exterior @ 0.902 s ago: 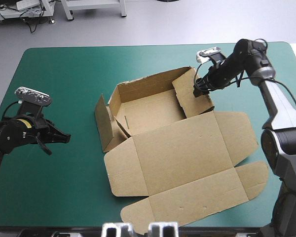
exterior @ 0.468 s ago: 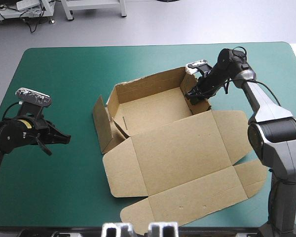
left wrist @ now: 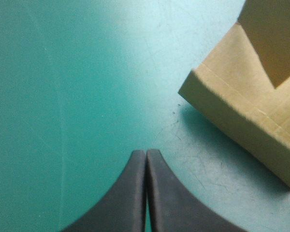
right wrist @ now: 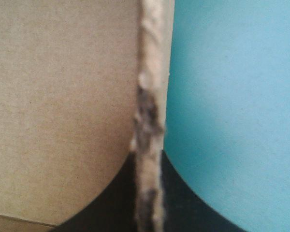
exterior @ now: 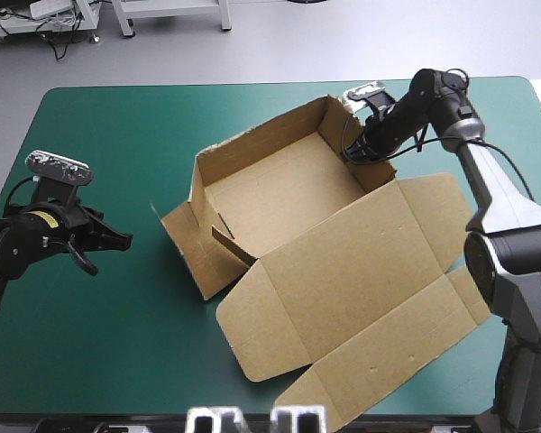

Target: Fold the box

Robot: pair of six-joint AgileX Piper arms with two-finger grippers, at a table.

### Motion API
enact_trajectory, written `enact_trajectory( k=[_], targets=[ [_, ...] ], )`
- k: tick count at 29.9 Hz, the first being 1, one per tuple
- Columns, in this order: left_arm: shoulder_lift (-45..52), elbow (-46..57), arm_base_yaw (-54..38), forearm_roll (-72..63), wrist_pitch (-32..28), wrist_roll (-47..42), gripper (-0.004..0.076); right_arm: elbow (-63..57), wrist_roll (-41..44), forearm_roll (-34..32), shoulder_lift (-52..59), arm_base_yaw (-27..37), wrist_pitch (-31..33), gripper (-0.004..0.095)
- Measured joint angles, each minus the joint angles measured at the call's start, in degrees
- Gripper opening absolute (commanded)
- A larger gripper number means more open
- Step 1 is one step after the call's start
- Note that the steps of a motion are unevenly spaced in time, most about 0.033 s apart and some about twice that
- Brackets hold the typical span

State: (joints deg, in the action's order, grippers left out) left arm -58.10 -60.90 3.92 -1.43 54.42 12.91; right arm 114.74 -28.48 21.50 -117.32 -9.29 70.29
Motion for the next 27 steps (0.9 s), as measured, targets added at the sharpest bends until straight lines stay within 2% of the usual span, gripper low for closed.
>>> enact_trajectory(
  k=[10, 12, 17, 22, 27],
  targets=[
    [0.0, 0.0, 0.0, 2.2, -4.9, -0.5, -0.0008, 0.1, -1.2, 3.9, 19.7, 9.7, 1.0, -0.0024],
    [-0.1, 0.0, 0.0, 2.6, -6.0, -0.5, 0.0018, -0.9, -1.8, 4.8, 23.3, 12.5, 1.0, -0.0025],
    [-2.1, 0.0, 0.0, 0.0, -9.3, 0.5, 0.0016, -7.2, -5.7, 10.3, 30.8, 17.9, 1.0, -0.0025],
    [-8.4, 0.0, 0.0, -11.8, -11.0, 8.5, 0.0016, -11.8, -8.1, 14.3, 34.5, 18.9, 1.0, -0.0024],
    [-14.7, 0.0, 0.0, -30.7, -10.6, 23.0, 0.0016, -12.2, -8.3, 16.0, 34.8, 18.9, 1.0, -0.0024]
  ],
)
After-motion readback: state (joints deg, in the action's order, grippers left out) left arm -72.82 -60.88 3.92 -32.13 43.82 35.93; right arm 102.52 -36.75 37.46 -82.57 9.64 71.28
